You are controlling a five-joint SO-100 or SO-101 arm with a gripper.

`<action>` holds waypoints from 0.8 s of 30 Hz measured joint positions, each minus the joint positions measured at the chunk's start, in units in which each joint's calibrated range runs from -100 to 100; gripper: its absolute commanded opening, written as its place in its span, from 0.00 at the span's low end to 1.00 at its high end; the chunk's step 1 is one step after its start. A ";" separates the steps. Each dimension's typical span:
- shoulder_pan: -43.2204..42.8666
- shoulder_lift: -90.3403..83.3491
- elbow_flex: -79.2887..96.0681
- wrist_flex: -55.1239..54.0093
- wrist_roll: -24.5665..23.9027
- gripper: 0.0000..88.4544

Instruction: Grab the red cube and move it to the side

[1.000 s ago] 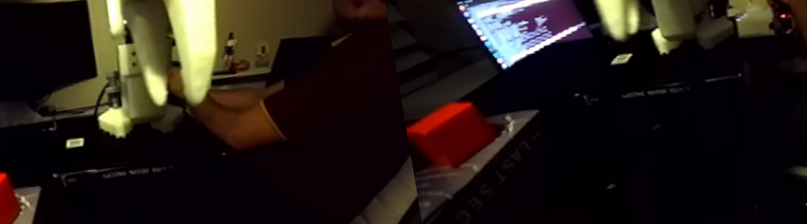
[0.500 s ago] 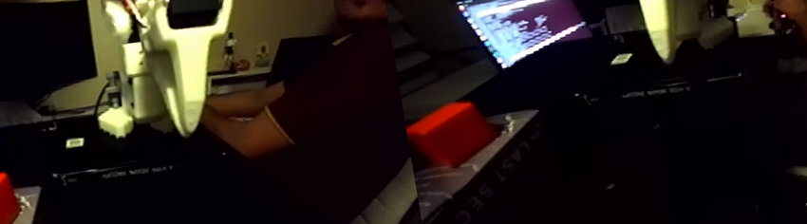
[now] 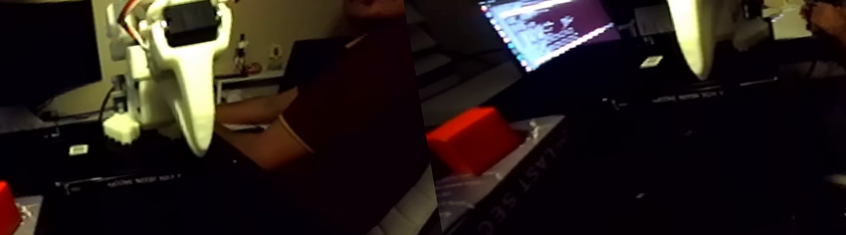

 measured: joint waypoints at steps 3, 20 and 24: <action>0.85 -2.10 0.45 0.57 0.00 0.01; 1.16 -2.61 0.54 0.82 0.00 0.01; 1.16 -2.61 0.54 0.82 0.00 0.01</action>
